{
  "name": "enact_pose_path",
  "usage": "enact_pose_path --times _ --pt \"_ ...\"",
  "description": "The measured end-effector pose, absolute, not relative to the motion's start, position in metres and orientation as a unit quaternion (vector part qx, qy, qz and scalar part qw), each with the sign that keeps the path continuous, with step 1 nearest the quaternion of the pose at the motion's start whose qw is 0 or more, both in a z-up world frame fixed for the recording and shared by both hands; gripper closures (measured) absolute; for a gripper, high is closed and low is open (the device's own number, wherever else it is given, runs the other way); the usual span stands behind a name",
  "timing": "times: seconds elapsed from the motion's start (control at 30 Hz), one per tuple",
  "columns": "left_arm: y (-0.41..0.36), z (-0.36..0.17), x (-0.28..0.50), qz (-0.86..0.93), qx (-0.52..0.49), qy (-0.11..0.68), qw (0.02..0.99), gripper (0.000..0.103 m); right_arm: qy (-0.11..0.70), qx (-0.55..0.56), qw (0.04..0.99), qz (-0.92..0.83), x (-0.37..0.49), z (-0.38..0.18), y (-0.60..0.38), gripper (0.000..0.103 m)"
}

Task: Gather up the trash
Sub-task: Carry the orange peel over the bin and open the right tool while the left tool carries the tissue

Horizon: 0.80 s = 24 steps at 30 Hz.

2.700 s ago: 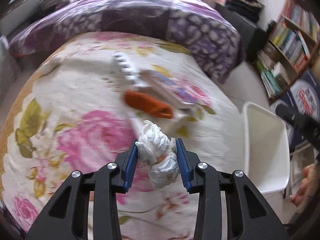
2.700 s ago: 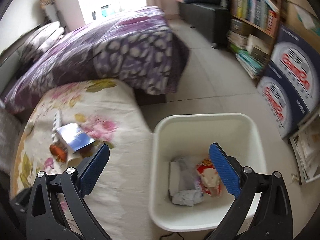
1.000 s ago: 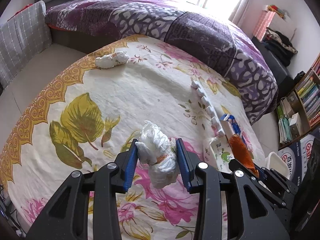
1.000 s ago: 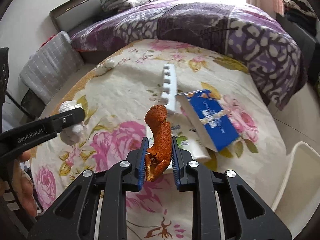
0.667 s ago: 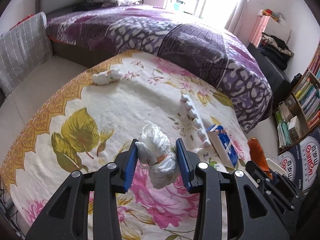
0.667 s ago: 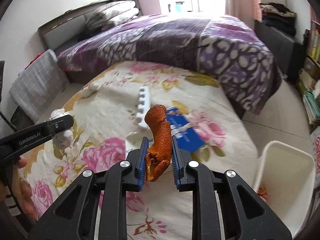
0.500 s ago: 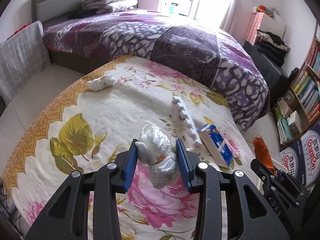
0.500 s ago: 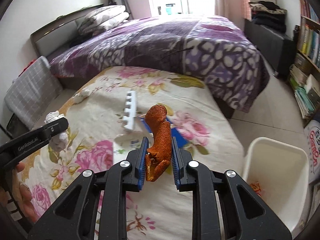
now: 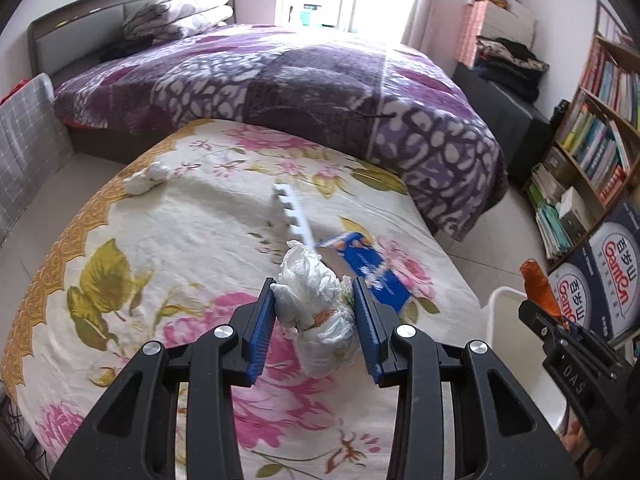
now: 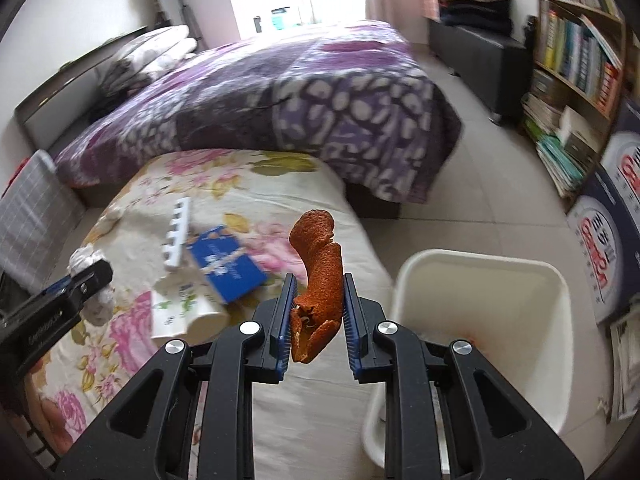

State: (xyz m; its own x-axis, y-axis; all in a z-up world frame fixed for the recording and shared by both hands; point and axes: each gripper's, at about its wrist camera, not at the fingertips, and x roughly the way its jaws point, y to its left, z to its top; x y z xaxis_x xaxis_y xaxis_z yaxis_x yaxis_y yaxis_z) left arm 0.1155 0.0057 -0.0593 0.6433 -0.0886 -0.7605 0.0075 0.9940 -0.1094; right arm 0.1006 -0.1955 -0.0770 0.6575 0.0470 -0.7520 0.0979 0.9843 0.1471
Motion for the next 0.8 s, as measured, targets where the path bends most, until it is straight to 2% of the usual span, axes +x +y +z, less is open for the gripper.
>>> enact_pose_path --times 0.4,0.43,0.47,0.57,0.8 --pt "-0.054 -0.068 0.114 -0.079 -0.027 0.433 0.897 0.065 0.430 0.120 0.885 -0.129 0.088 -0.086 -0.273 0.079" --pt "-0.060 -0.069 0.114 -0.085 -0.025 0.435 0.896 0.065 0.430 0.115 0.885 -0.138 0.086 -0.085 -0.277 0.075" --pt "-0.065 -0.070 0.114 -0.091 -0.024 0.437 0.895 0.065 0.428 0.109 0.885 -0.147 0.084 -0.084 -0.282 0.066" --pt "-0.081 -0.073 0.113 -0.107 -0.022 0.442 0.890 0.065 0.422 0.104 0.884 -0.171 0.077 -0.082 -0.296 0.050" --pt "-0.117 -0.078 0.106 -0.151 -0.017 0.453 0.878 0.065 0.413 0.123 0.879 -0.207 0.063 -0.078 -0.331 0.035"
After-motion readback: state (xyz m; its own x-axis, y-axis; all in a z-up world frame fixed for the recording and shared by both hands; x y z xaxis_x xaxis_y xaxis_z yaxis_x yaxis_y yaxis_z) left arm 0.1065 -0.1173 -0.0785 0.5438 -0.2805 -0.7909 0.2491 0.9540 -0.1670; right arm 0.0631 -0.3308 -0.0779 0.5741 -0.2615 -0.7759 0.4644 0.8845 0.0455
